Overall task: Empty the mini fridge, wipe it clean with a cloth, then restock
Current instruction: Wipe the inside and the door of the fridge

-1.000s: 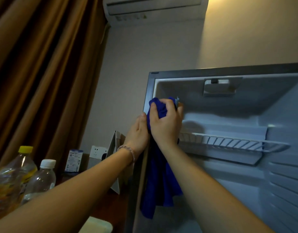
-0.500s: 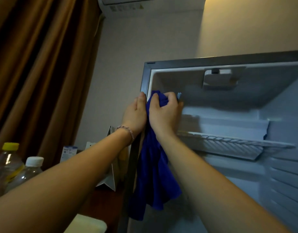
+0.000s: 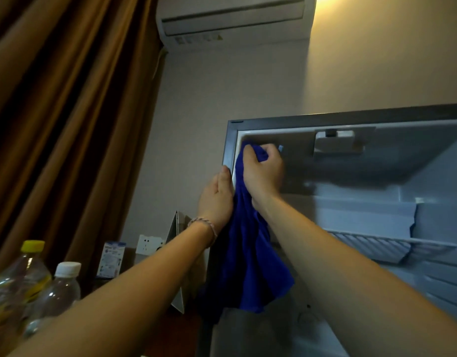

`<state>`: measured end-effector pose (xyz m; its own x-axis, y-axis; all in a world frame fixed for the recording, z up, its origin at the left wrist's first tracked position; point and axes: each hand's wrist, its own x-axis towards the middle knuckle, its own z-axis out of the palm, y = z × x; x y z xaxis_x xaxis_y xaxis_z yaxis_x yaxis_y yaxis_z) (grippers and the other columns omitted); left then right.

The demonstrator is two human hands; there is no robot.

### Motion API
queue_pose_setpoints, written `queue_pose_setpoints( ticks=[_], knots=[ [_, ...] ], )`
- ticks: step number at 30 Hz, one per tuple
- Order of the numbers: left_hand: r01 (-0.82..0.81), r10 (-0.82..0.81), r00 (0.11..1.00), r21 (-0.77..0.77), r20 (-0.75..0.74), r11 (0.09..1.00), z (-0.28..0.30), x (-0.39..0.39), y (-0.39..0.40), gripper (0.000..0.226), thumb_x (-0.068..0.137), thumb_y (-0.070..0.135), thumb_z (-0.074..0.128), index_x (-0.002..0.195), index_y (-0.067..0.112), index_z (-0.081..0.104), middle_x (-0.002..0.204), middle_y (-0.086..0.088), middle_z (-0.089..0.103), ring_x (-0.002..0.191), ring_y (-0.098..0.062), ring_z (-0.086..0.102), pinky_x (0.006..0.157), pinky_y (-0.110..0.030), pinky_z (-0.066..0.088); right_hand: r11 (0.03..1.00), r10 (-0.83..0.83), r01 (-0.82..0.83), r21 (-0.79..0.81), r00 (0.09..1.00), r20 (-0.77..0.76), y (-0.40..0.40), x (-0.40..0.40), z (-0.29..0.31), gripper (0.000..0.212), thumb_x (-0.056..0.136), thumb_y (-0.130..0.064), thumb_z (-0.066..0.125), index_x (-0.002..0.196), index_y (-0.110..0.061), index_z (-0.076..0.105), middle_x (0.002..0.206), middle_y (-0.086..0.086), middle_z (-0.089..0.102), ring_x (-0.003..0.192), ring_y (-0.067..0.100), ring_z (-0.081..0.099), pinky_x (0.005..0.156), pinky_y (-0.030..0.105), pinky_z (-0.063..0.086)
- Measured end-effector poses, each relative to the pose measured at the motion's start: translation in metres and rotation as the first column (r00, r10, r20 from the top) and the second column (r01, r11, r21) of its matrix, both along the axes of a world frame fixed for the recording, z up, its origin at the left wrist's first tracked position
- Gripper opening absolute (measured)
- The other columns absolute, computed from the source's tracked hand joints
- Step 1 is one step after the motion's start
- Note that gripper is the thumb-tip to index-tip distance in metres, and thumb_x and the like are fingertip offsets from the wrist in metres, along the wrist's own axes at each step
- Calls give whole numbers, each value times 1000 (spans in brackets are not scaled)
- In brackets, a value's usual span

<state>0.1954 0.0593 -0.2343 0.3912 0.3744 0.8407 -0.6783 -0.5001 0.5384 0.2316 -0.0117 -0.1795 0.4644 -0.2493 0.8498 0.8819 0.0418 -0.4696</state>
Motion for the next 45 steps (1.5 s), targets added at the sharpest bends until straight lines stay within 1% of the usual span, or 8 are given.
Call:
queue_pose_setpoints(
  ticks=[6, 9, 13, 18, 26, 31, 37, 45],
  knots=[
    [-24, 24, 999, 4, 46, 1000, -1, 4, 0, 54, 106, 48, 23, 75, 14, 51, 68, -4, 51, 62, -14, 49, 60, -31, 38, 999, -48, 48, -14, 999, 15, -1, 22, 4, 22, 88, -46, 59, 85, -24, 58, 101, 7, 66, 81, 20, 64, 79, 42, 56],
    [-50, 50, 997, -8, 65, 999, -1, 6, 0, 53, 106, 46, 23, 69, 17, 48, 65, -1, 48, 60, -13, 47, 58, -30, 34, 997, -60, 60, -42, 998, -16, -3, 31, 0, 22, 88, -47, 57, 87, -25, 57, 102, 7, 65, 84, 22, 64, 78, 40, 55],
    [-65, 66, 996, -15, 68, 998, -2, 7, -1, 54, 106, 46, 23, 67, 18, 47, 63, -1, 48, 58, -12, 46, 56, -29, 33, 994, -41, 33, -100, 996, -76, -11, 41, -6, 15, 92, -34, 57, 83, -23, 55, 94, 7, 65, 79, 22, 63, 68, 35, 50],
    [-55, 56, 996, -18, 64, 998, -4, 4, -2, 54, 106, 47, 24, 69, 17, 48, 63, -1, 48, 58, -12, 46, 55, -29, 35, 992, 3, -23, -122, 987, -160, -18, 36, -18, 14, 90, -26, 57, 79, -20, 51, 81, 3, 62, 76, 25, 61, 71, 42, 53],
    [5, -5, 1000, -17, -8, 1000, -2, 2, 0, 51, 106, 50, 21, 80, 19, 53, 74, -3, 58, 67, -13, 57, 61, -24, 39, 991, -25, 37, -128, 995, 95, -9, 11, -30, 20, 86, -41, 59, 80, -23, 51, 94, 11, 62, 77, 20, 61, 64, 34, 49],
    [2, -2, 1000, -25, -1, 1000, -2, 2, 1, 51, 106, 49, 21, 79, 19, 52, 73, -2, 57, 68, -14, 57, 60, -25, 38, 994, -38, 51, -101, 992, 122, -7, 17, -19, 21, 90, -38, 60, 77, -25, 50, 94, 13, 62, 75, 18, 59, 62, 29, 43],
    [-28, 28, 999, -14, 24, 1000, -4, 5, 1, 50, 105, 50, 22, 73, 22, 48, 66, 1, 50, 59, -10, 50, 55, -25, 35, 990, -106, 107, -90, 994, 18, -7, 31, 6, 19, 89, -40, 57, 85, -21, 56, 98, 11, 66, 88, 28, 63, 85, 46, 54],
    [-74, 75, 995, -11, 73, 997, -3, 9, -1, 52, 106, 47, 22, 68, 19, 46, 62, 1, 47, 55, -9, 45, 53, -24, 32, 963, -189, 169, -208, 978, -84, -11, 53, 2, 18, 94, -37, 54, 92, -19, 54, 108, 17, 63, 95, 37, 61, 90, 49, 51]
  ],
)
